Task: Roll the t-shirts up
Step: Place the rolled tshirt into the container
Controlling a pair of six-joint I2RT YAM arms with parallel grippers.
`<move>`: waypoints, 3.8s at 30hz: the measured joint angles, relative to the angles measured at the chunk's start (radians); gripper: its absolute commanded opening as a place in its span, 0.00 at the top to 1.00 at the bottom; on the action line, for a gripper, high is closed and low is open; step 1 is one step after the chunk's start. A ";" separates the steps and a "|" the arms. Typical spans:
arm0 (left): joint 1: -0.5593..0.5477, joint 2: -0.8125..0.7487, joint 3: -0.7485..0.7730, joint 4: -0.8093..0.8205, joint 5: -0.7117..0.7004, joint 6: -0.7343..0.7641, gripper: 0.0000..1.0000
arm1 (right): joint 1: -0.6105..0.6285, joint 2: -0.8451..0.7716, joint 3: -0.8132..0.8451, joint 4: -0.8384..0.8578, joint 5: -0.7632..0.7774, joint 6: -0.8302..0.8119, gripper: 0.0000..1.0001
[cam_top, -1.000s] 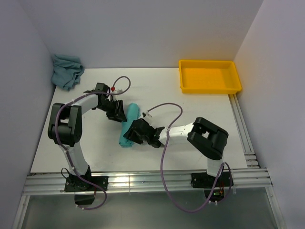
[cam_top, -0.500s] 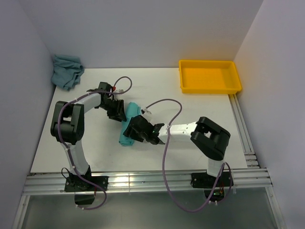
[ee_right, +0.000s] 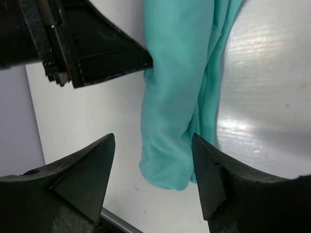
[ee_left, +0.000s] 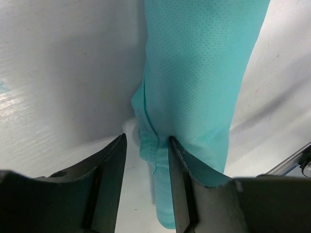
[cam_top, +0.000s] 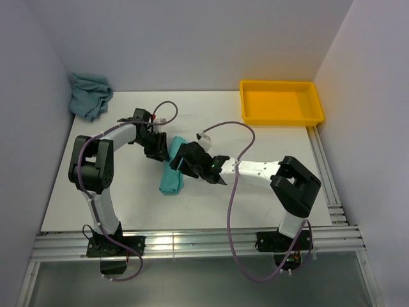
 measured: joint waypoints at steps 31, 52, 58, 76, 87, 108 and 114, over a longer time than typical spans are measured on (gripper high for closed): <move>-0.013 0.013 0.030 -0.019 -0.004 -0.002 0.56 | -0.070 0.221 0.072 0.099 -0.081 -0.085 0.21; -0.019 0.016 0.030 -0.019 -0.004 -0.009 0.56 | -0.070 0.252 0.082 0.169 -0.072 -0.045 0.19; -0.019 0.016 0.030 -0.016 -0.010 -0.009 0.56 | -0.069 0.277 0.150 0.081 -0.051 -0.045 0.26; -0.027 0.016 0.094 -0.056 0.007 -0.008 0.41 | -0.067 0.288 0.167 0.023 -0.026 0.007 1.00; 0.051 0.015 0.339 -0.118 0.108 -0.008 0.40 | -0.072 0.228 0.081 0.049 -0.008 0.053 1.00; 0.183 -0.195 0.279 -0.195 0.199 0.062 0.41 | -0.677 -0.079 0.158 -0.049 0.108 0.024 1.00; 0.183 -0.196 0.262 -0.205 0.206 0.072 0.41 | -0.883 0.005 0.331 -0.090 0.158 0.032 1.00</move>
